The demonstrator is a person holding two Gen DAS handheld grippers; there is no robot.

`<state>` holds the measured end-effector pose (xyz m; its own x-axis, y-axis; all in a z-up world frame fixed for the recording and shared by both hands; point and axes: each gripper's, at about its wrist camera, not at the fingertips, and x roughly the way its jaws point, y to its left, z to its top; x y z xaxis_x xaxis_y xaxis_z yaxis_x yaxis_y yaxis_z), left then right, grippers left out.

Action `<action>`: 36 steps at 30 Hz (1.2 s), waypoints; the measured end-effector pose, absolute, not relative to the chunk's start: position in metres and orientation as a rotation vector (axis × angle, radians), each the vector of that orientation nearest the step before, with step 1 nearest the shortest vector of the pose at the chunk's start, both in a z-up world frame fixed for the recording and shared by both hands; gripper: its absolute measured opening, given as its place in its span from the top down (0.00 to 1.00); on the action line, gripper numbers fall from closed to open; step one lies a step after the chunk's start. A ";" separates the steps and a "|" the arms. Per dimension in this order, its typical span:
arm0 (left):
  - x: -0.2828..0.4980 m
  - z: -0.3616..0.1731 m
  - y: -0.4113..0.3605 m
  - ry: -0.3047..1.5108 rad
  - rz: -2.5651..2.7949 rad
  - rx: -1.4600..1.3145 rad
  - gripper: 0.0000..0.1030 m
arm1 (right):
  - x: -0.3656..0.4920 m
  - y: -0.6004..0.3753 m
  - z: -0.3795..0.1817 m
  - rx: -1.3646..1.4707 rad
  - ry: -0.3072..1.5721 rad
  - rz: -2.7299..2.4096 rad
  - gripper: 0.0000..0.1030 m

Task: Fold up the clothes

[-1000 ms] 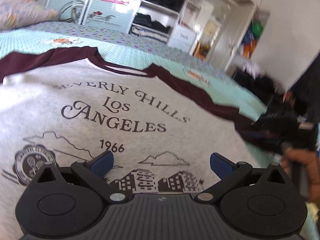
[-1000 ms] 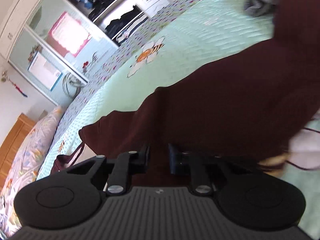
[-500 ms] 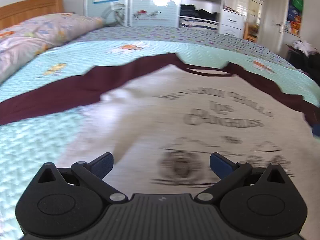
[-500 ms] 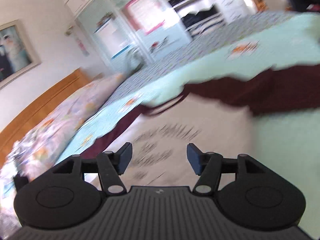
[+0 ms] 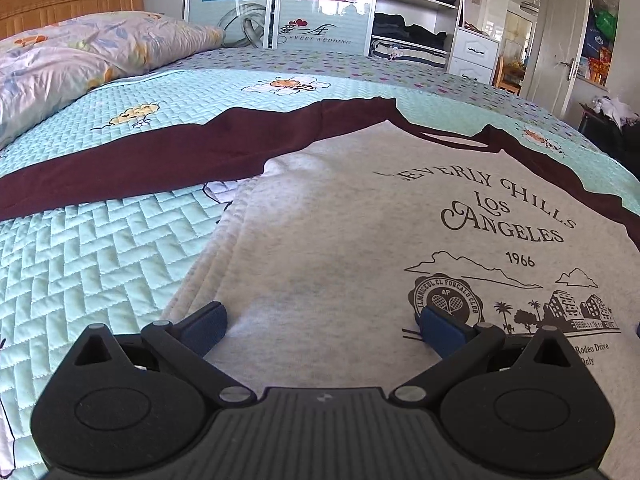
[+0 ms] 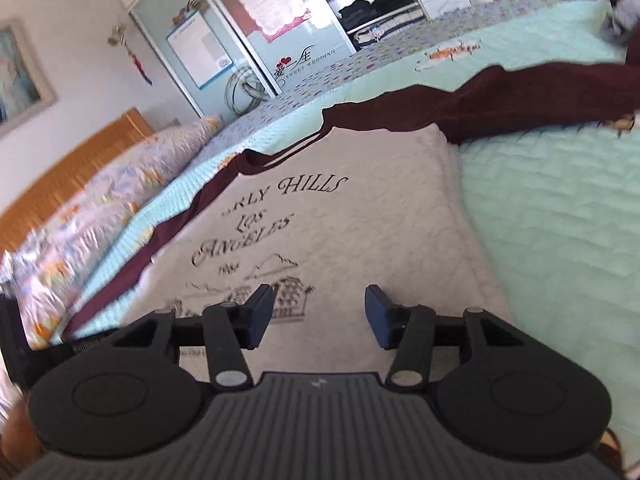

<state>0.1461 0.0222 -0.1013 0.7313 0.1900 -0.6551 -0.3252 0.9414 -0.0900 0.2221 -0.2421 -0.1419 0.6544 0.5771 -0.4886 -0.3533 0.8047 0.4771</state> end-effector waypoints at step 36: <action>0.132 -0.065 0.004 0.628 0.124 -0.294 0.00 | 0.130 -0.183 -0.118 0.086 0.791 0.671 0.31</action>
<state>0.1322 0.0044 -0.0647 0.8034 0.0254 -0.5949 -0.2023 0.9513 -0.2326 0.1305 -0.1829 -0.1181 0.5092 0.5870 -0.6294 -0.5251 0.7913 0.3132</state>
